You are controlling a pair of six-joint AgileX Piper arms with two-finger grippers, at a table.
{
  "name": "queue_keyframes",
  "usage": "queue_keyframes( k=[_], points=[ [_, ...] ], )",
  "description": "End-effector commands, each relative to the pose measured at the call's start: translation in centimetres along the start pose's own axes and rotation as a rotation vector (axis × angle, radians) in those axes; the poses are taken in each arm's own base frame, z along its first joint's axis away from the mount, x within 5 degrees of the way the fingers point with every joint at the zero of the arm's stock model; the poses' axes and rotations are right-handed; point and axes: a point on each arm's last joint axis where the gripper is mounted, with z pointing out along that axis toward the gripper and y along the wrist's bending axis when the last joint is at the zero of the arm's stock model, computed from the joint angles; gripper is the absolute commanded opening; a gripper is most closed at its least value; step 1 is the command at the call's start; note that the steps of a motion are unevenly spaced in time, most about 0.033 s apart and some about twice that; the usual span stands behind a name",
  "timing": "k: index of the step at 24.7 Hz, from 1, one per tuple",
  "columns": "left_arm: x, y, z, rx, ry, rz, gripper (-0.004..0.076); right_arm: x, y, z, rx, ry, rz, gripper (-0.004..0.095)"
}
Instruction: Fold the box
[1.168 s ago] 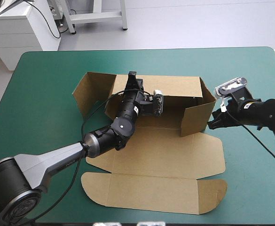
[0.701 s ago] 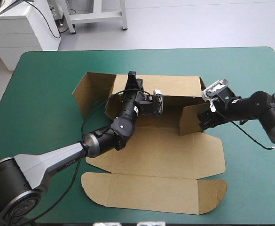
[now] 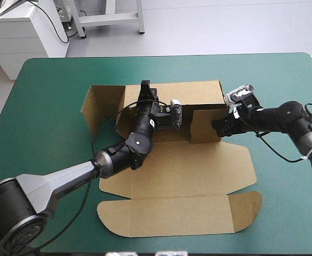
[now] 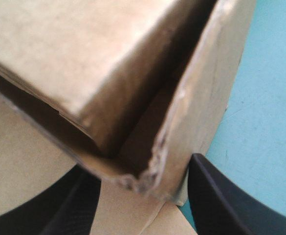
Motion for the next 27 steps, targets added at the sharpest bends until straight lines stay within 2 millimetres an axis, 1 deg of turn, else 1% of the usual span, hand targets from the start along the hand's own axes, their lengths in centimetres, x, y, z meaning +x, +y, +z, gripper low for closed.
queue_keyframes(
  k=[1, 6, 8, 12, 17, 20, 21, 22, 23, 24, 27],
  points=[
    [-0.2, 1.9, -0.9, -0.060, -0.023, -0.012, -0.0008, -1.8, 0.5, -1.4, 0.008, -0.102, -0.033, 0.0498],
    [-0.2, 1.9, -0.9, -0.059, -0.025, -0.012, -0.0008, -2.2, 0.4, -1.3, 0.010, -0.149, -0.131, 0.0498],
    [-0.2, 1.9, -0.9, -0.059, -0.025, -0.012, -0.0008, -2.3, 0.3, -1.1, 0.013, -0.166, -0.141, 0.0497],
    [-0.2, 1.9, -0.9, -0.059, -0.025, -0.012, -0.0008, -2.0, -0.4, 0.0, 0.022, -0.158, -0.168, 0.0497],
    [-0.2, 1.9, -0.9, -0.059, -0.025, -0.012, -0.0008, -1.6, -1.0, 1.6, -0.001, -0.154, -0.171, 0.0470],
    [-0.2, 1.9, -0.9, -0.059, -0.025, -0.012, -0.0008, -1.3, -1.4, 2.2, 0.002, -0.145, -0.169, 0.0361],
    [-0.2, 1.9, -0.9, -0.059, -0.025, -0.012, -0.0008, -1.3, -1.5, 2.2, 0.011, -0.142, -0.171, 0.0292],
    [-0.2, 1.9, -0.9, -0.059, -0.025, -0.012, -0.0008, -1.3, -1.6, 2.2, 0.021, -0.143, -0.172, 0.0121],
    [-0.2, 1.9, -0.9, -0.059, -0.025, -0.012, -0.0008, -1.3, -1.6, 2.2, 0.023, -0.143, -0.172, 0.0034],
    [-0.2, 1.9, -0.9, -0.059, -0.025, -0.013, -0.0008, -1.3, -1.6, 2.2, 0.025, -0.143, -0.169, -0.0005],
    [-0.2, 1.9, -0.9, -0.058, -0.026, -0.052, -0.0008, -1.4, -1.9, 2.2, 0.053, -0.149, -0.136, 0.0001]
  ],
)
